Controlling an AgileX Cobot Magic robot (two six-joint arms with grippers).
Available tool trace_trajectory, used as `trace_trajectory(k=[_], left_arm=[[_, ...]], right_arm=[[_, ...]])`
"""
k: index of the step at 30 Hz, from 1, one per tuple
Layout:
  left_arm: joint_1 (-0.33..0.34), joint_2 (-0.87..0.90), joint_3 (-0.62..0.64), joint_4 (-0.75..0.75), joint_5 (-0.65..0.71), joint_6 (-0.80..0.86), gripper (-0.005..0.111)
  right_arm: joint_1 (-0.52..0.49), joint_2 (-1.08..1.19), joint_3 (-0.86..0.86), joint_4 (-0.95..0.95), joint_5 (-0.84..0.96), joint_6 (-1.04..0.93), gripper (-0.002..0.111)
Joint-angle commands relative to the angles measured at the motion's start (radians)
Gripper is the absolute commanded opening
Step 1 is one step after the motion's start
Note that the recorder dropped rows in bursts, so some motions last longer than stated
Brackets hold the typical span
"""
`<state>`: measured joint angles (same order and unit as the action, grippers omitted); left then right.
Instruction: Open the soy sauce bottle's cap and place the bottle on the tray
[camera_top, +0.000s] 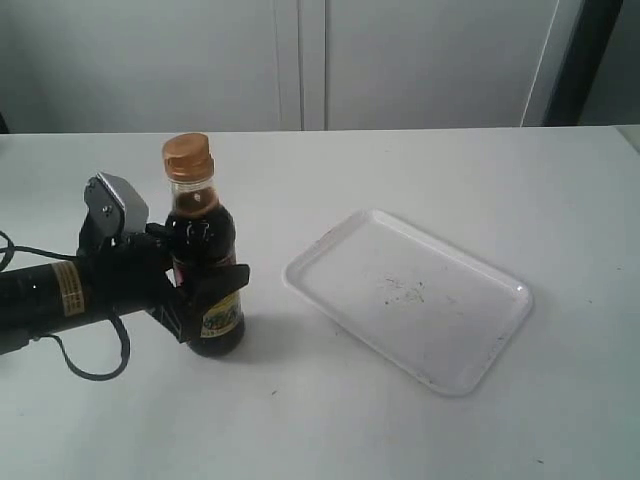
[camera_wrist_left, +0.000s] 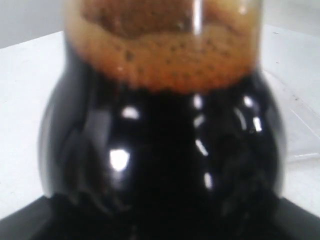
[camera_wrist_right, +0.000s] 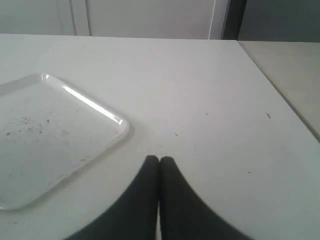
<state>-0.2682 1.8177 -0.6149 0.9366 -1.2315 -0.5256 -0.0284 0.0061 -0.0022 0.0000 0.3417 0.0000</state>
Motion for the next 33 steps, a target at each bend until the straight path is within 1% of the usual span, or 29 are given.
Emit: trace_trajectory(k=[1,2,3,8,14,18,20,22,24,25,26,30,33], left_arm=[[-0.001,-0.003,0.007,0.017,0.01,0.004,0.024],[-0.001,-0.003,0.007,0.032,0.01,0.004,0.007],[-0.001,-0.003,0.007,0.046,0.01,0.023,0.0],[-0.001,-0.003,0.007,0.06,0.01,0.082,0.0],[-0.001,-0.003,0.007,0.061,0.01,0.096,0.0],[-0.001,-0.003,0.007,0.063,0.01,0.096,0.0],[-0.001,-0.003,0.007,0.062,0.01,0.104,0.0],[-0.001,-0.003,0.007,0.065,0.01,0.111,0.0],[-0.001,-0.003,0.007,0.065,0.01,0.114,0.0],[-0.001,-0.003,0.007,0.065,0.01,0.114,0.0],[-0.001,-0.003,0.007,0.067,0.01,0.114,0.0],[-0.001,-0.003,0.007,0.067,0.01,0.114,0.0],[-0.001,-0.003,0.007,0.067,0.01,0.114,0.0]], right_arm=[[-0.003,-0.006,0.002,0.0,-0.005,0.0,0.0],[-0.003,-0.006,0.002,0.0,-0.005,0.0,0.0],[-0.003,-0.006,0.002,0.0,-0.005,0.0,0.0],[-0.003,-0.006,0.002,0.0,-0.009,0.0,0.0],[-0.003,-0.006,0.002,-0.006,-0.056,0.0,0.0],[-0.003,-0.006,0.002,-0.01,-0.22,-0.008,0.0],[-0.003,-0.006,0.002,-0.015,-0.363,-0.031,0.0],[-0.003,-0.006,0.002,-0.01,-0.452,0.015,0.0],[-0.003,-0.006,0.002,0.012,-0.486,0.113,0.0],[-0.003,-0.006,0.002,0.015,-0.508,0.2,0.0],[-0.003,-0.006,0.002,0.015,-0.535,0.228,0.0],[-0.003,-0.006,0.002,0.0,-0.65,0.251,0.0],[-0.003,-0.006,-0.036,0.0,-0.66,0.244,0.0]])
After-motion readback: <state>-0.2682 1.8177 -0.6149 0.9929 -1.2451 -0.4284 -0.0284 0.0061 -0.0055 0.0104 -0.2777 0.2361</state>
